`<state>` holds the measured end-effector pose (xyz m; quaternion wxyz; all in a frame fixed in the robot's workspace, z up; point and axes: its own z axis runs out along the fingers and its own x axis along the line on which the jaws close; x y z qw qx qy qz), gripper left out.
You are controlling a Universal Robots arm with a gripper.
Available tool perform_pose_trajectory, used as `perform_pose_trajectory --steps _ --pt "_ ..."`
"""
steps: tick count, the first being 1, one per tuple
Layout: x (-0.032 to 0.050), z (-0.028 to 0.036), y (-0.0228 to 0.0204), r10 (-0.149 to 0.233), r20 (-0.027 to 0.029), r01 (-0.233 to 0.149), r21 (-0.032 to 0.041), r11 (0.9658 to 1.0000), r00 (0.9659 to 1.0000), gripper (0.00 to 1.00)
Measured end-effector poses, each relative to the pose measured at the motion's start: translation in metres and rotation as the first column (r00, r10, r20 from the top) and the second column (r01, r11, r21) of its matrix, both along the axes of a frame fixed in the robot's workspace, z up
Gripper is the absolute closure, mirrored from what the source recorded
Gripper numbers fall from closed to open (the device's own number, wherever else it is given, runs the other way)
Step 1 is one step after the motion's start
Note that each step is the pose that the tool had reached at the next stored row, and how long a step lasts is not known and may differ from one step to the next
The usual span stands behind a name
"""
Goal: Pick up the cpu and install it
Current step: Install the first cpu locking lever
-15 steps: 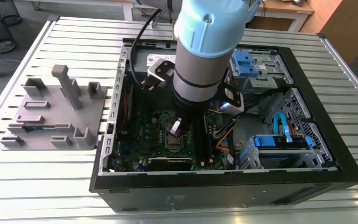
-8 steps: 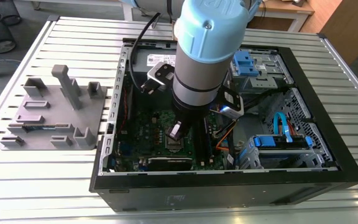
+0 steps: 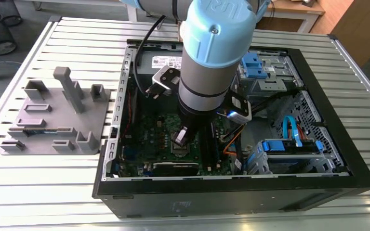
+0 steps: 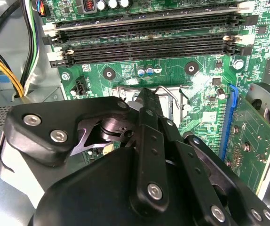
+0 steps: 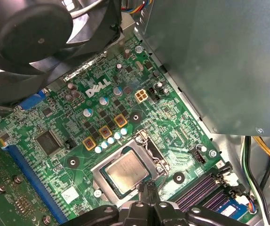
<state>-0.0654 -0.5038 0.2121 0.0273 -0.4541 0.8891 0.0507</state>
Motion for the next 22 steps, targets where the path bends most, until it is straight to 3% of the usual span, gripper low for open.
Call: perform_pose_trajectory --steps 17,22 --pt "0.0000 -0.0004 0.0000 -0.001 0.0000 0.001 0.0000 1.0000 1.0000 0.89" --pt "0.0000 -0.0010 -0.0001 -0.022 0.0000 0.022 0.0001 0.9998 0.9998 0.89"
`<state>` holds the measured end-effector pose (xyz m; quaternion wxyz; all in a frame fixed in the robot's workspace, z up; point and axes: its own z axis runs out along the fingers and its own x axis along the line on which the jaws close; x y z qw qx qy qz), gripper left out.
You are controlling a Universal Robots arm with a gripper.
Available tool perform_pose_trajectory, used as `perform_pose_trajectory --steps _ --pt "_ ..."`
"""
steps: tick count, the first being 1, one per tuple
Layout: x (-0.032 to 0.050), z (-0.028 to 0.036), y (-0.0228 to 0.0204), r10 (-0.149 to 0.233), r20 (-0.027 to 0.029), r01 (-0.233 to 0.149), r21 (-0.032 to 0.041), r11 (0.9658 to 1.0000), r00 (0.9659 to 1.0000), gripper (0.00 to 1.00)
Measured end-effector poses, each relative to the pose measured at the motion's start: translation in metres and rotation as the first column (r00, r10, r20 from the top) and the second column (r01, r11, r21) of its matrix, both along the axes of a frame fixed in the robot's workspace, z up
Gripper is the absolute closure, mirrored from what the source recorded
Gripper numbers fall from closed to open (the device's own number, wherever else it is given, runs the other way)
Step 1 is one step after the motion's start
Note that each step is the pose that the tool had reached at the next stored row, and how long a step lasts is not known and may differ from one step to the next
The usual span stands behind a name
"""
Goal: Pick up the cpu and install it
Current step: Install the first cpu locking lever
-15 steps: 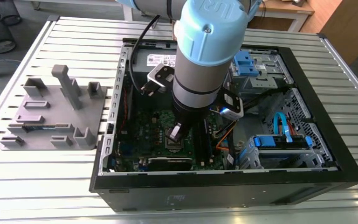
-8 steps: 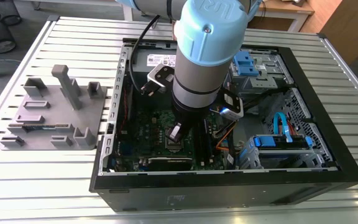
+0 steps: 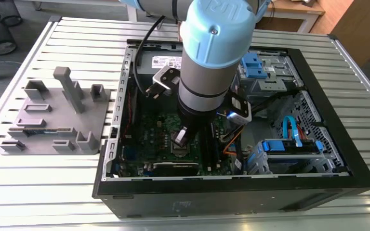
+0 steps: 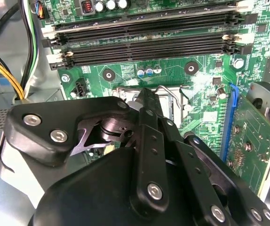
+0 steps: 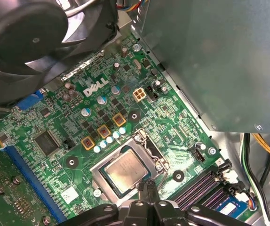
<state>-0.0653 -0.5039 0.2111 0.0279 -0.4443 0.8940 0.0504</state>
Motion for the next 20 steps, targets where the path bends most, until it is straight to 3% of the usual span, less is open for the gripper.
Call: perform_pose_trajectory --steps 9,13,20 --pt "0.0000 -0.0011 -0.0001 -0.013 0.0002 0.013 -0.0008 0.9999 0.9999 0.89" --pt "0.0000 -0.0028 -0.0001 -0.014 0.0002 0.014 -0.0176 0.9998 0.9999 0.89" --pt "0.0000 -0.0050 -0.0002 -0.014 0.0002 0.014 -0.0191 0.9997 0.9999 0.89"
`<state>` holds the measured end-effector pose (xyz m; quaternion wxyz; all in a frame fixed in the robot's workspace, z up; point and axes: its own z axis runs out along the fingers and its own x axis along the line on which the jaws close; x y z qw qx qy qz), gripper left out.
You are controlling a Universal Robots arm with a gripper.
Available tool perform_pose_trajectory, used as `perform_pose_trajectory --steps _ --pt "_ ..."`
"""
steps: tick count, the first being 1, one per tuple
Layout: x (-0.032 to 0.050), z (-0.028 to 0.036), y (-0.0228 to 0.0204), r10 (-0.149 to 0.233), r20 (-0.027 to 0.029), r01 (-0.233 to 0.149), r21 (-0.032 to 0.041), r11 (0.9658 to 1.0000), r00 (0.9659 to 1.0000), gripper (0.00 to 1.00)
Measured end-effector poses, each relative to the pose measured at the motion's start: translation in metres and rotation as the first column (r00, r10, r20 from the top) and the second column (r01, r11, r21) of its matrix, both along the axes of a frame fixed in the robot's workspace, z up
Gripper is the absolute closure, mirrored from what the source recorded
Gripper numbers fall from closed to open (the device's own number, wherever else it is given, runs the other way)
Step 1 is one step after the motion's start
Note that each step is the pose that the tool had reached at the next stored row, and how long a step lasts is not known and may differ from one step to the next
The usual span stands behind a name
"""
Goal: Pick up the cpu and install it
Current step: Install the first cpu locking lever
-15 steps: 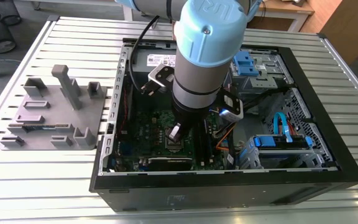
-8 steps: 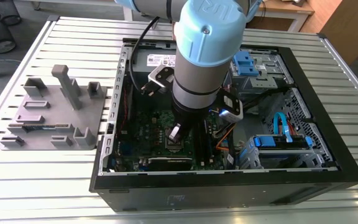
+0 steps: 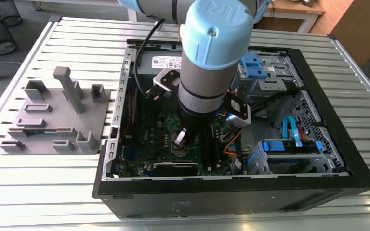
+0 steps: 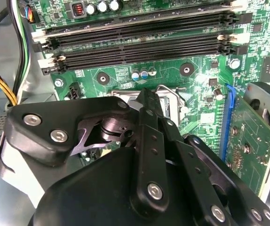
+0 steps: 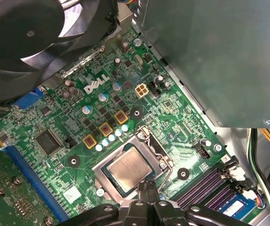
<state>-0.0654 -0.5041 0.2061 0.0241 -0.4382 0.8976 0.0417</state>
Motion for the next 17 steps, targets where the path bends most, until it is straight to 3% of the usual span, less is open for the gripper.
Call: perform_pose_trajectory --steps 17 --pt "0.0009 -0.0055 -0.0002 -0.022 0.0001 0.022 -0.0034 0.9997 0.9997 0.89"
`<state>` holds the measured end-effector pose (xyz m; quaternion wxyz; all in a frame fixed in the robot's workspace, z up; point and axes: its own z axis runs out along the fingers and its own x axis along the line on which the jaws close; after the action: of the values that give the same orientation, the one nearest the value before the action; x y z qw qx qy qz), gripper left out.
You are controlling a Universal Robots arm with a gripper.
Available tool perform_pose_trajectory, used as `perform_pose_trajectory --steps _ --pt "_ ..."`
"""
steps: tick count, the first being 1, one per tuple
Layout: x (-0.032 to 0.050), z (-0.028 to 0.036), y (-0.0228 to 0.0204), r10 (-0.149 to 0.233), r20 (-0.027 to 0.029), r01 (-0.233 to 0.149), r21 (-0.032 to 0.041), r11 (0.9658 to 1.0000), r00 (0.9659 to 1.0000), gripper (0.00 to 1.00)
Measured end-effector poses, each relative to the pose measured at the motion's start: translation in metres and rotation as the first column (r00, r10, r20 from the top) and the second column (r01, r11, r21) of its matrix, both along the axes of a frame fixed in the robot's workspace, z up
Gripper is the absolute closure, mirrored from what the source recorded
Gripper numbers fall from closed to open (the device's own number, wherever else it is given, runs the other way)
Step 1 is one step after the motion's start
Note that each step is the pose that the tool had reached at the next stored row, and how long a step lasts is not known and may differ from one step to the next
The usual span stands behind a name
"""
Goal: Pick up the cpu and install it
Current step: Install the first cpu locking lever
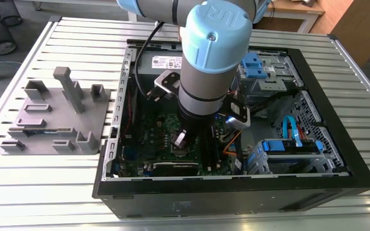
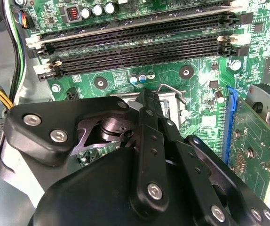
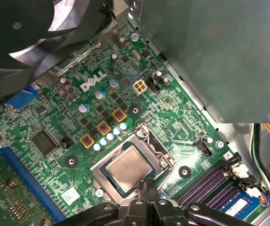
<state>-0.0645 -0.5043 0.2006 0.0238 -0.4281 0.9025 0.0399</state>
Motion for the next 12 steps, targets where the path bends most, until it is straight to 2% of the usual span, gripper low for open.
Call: perform_pose_trajectory --steps 12 --pt "0.0003 -0.0024 -0.0021 0.000 -0.0001 0.000 -0.0015 1.0000 1.0000 0.89"
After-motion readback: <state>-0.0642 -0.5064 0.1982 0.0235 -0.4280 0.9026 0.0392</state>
